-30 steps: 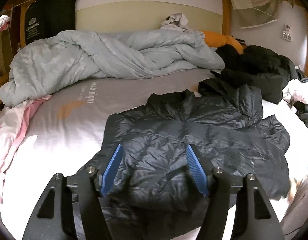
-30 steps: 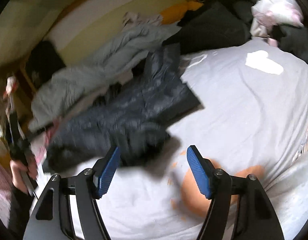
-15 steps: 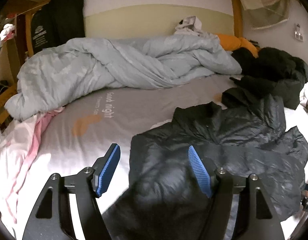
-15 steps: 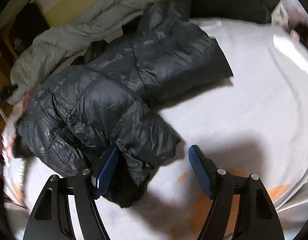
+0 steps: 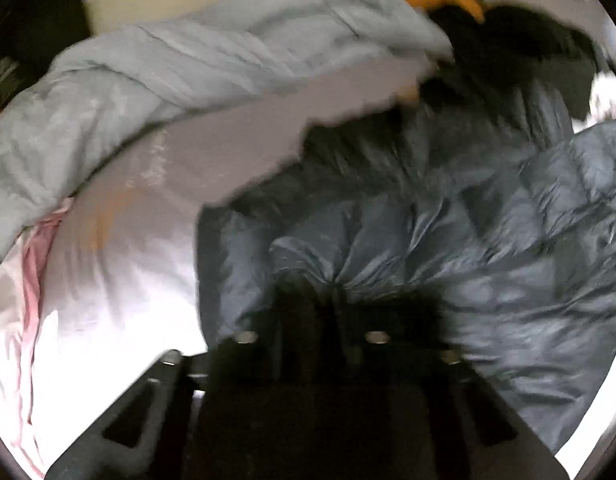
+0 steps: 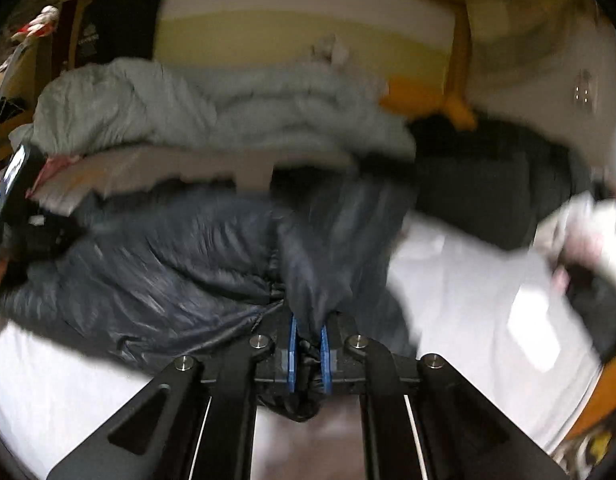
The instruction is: Fold large clothes
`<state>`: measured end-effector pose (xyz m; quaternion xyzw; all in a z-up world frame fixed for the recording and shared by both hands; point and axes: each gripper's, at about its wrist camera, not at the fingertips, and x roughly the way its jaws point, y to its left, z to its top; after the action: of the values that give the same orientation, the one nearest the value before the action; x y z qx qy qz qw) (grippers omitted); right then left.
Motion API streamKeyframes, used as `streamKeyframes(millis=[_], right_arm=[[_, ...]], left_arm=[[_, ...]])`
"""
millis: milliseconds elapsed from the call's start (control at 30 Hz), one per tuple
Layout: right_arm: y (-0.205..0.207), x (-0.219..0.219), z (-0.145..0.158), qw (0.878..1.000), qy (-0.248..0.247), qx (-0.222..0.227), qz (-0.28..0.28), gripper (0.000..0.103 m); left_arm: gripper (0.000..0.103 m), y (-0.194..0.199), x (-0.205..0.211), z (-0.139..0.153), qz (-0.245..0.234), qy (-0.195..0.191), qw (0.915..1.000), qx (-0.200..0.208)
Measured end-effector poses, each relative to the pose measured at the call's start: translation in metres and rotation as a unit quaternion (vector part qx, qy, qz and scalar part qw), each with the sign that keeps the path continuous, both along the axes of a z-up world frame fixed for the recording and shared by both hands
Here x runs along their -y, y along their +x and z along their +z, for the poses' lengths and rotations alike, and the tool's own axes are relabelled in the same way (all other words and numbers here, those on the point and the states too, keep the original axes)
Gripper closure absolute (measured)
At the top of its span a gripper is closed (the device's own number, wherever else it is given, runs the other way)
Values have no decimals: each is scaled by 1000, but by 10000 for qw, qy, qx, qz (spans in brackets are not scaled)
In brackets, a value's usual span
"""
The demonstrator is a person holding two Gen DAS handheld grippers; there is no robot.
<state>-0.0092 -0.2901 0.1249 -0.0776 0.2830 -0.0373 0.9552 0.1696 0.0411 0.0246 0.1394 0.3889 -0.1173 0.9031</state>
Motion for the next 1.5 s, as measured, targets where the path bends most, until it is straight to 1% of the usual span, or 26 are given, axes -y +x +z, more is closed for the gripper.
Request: streamKeyframes(millis=[67, 100, 133, 200, 267, 333, 433, 467, 500, 533, 567, 600, 667, 700, 767, 833, 867, 900, 933, 967, 1033, 1133, 1200, 1333, 1400, 1500], right_arm=[[18, -7, 19, 9993, -281, 235, 116, 93], [28, -12, 25, 9983, -444, 353, 154, 93], [39, -17, 30, 9973, -566, 430, 195, 93], [61, -28, 36, 9957, -759, 454, 285, 93], [92, -37, 32, 9955, -830, 243, 377, 93], [128, -44, 18, 9952, -859, -92, 451, 93], [175, -49, -17, 9931, -771, -722, 504, 93], [187, -49, -27, 9920, -734, -897, 503, 93], [197, -49, -37, 9903, -734, -1064, 504, 93], [206, -48, -46, 9890, -748, -1190, 471, 93], [211, -46, -54, 9882, -758, -1258, 427, 93], [217, -42, -61, 9872, -762, -1348, 378, 93], [226, -36, -72, 9864, -673, -1459, 354, 93], [229, -32, -75, 9858, -612, -1521, 356, 93], [229, -24, -76, 9860, -367, -1573, 420, 90], [223, -18, -72, 9875, -195, -1485, 496, 80], [219, -16, -69, 9887, -170, -1407, 498, 67], [214, -15, -62, 9901, -178, -1309, 473, 48], [207, -12, -53, 9922, -183, -1147, 459, 41], [198, -9, -43, 9942, -158, -961, 453, 38], [184, 1, -20, 9964, -16, -709, 474, 38], [170, 24, 9, 9983, 263, -396, 338, 36], [161, 44, 25, 9988, 438, -180, 126, 28], [158, 89, 38, 9961, 793, -87, -368, 27], [161, 108, 38, 9933, 1027, -192, -493, 20], [167, 126, 30, 9902, 1231, -311, -578, 18]], left_arm=[[93, -5, -9, 19, 397, -30, 9975, 588], [93, -6, -17, 30, 644, -92, 9940, 875], [93, -6, -24, 36, 824, -168, 9914, 1006], [89, -1, -37, 38, 1130, -259, 9886, 963], [85, 9, -51, 30, 1334, -248, 9876, 789], [81, 18, -59, 15, 1481, -67, 9869, 632], [76, 29, -59, -3, 1492, 221, 9874, 471], [72, 30, -58, -7, 1489, 288, 9873, 463], [61, 30, -58, -8, 1500, 346, 9869, 482], [52, 30, -58, -9, 1561, 425, 9854, 527], [38, 29, -58, -9, 1619, 472, 9840, 579], [35, 26, -58, -7, 1655, 471, 9830, 633], [33, 27, -63, -9, 1687, 401, 9831, 589], [30, 27, -65, -10, 1725, 373, 9828, 550], [29, 27, -70, -9, 1753, 313, 9823, 586], [29, 22, -68, -3, 1709, 247, 9826, 690], [29, 20, -67, 0, 1686, 216, 9827, 743], [28, 16, -66, 4, 1668, 163, 9824, 822], [26, 10, -64, 11, 1644, 74, 9821, 917], [24, 6, -62, 16, 1617, -4, 9819, 984], [20, -7, -57, 30, 1572, -217, 9808, 1131], [9, -29, -54, 49, 1472, -515, 9792, 1298], [0, -40, -52, 59, 1429, -643, 9772, 1430], [0, -49, -53, 67, 1375, -837, 9755, 1499], [0, -45, -54, 64, 1464, -856, 9750, 1436], [0, -37, -55, 56, 1520, -889, 9757, 1305]])
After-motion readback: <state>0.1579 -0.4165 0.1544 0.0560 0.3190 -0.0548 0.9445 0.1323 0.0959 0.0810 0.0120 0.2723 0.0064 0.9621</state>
